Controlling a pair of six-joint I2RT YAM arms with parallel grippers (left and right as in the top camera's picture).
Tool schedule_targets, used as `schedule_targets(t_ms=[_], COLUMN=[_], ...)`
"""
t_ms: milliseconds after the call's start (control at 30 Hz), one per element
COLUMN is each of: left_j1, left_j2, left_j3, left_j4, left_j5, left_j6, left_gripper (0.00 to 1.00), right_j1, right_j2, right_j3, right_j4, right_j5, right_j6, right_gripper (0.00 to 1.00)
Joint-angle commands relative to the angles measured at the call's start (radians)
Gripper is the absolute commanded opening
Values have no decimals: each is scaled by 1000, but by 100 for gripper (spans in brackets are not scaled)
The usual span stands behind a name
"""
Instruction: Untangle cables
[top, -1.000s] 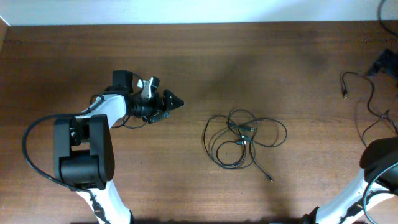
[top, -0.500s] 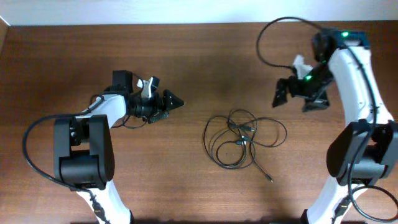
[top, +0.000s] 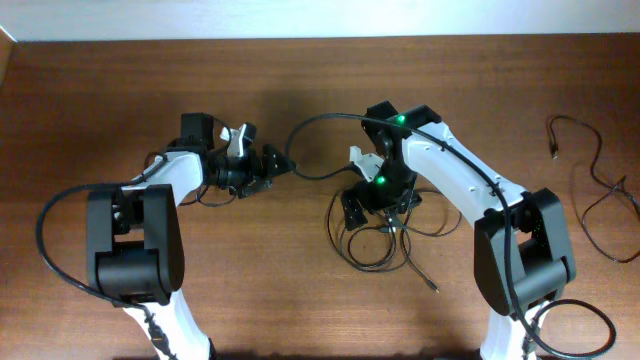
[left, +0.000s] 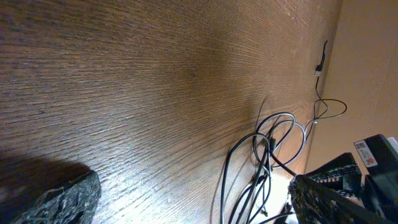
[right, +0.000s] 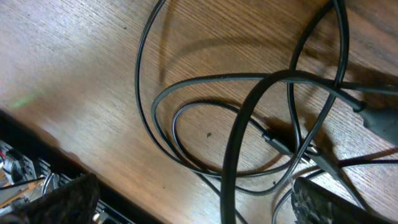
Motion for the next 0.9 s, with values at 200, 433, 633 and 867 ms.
schedule_targets(t_ms=[200,433,633,867], left_j1=[0,0,0,0], left_j2=[-2,-2,-2,-2], left_j3=[-2,-2,-2,-2], left_j4=[-2,-2,-2,-2], left_j5=[-56,-56,-56,-56], left_j6=[-6,-6,-6,-6], left_gripper=[99,99,99,99], right_j1=[32,164,179,187], right_j2=[-27,-303,-407,-343], right_j3=[-8,198,200,85], right_j4=[47,37,18,-2], right_j5=[-17,-8,82,74], right_j6=[109,109,116,271], right_gripper=[4,4,4,29])
